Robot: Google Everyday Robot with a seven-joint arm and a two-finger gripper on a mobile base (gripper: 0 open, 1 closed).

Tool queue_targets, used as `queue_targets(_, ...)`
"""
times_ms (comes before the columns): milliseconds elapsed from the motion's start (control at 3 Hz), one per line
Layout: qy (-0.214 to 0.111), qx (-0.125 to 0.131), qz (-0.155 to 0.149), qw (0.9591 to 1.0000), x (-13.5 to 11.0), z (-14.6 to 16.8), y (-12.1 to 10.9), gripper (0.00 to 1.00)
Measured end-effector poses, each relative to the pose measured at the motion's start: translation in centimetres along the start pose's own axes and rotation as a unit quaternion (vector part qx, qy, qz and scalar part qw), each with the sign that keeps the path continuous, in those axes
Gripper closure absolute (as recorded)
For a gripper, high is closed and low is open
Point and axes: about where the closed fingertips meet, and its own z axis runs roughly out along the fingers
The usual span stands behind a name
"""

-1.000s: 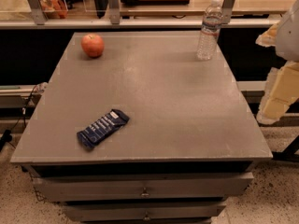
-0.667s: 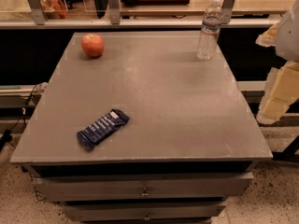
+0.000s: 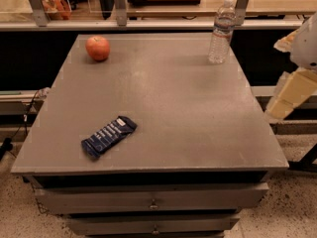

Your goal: Move water bottle near apple

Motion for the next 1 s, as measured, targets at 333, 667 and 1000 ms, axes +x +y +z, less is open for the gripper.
queue_targets(333,-0.065,0.029,0.059,0.9957,-0.2,3.9,-5.5,0.0)
queue_targets(667,-0.133,0.062,0.121,0.9818,-0.9,7.3,-11.6,0.0)
queue_targets(1000,-0.201,0.088,0.178,0.9593,-2.1,9.3,-16.6,0.0)
